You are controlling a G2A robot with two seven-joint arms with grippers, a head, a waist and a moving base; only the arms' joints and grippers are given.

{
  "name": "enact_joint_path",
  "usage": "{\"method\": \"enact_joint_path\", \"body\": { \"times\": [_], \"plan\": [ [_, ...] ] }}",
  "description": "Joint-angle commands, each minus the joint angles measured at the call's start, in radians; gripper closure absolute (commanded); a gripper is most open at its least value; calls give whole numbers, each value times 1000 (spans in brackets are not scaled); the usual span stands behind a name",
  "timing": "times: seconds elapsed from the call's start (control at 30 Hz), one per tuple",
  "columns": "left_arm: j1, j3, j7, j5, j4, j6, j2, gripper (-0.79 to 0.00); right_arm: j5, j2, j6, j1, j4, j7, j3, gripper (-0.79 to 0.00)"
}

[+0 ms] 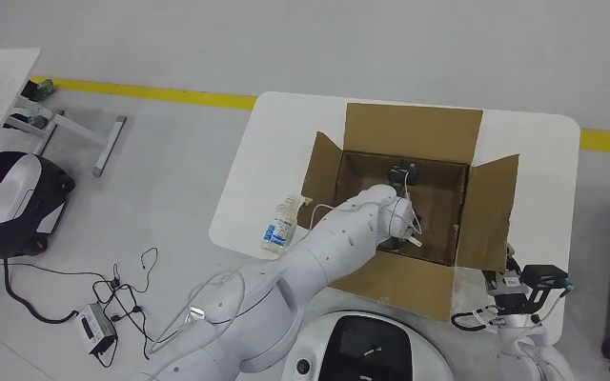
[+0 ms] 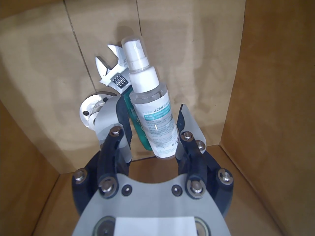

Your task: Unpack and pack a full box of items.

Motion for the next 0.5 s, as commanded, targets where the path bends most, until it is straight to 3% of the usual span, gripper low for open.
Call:
{"method": "enact_joint_path", "body": {
  "times": [0.0, 0.47],
  "plan": [
    [0, -1, 2, 3, 7, -2, -4, -400, 0, 0, 0, 0, 0, 0, 0, 0],
    [-5, -16, 12, 7, 72, -30, -31, -400, 0, 0, 0, 0, 0, 0, 0, 0]
  ]
}}
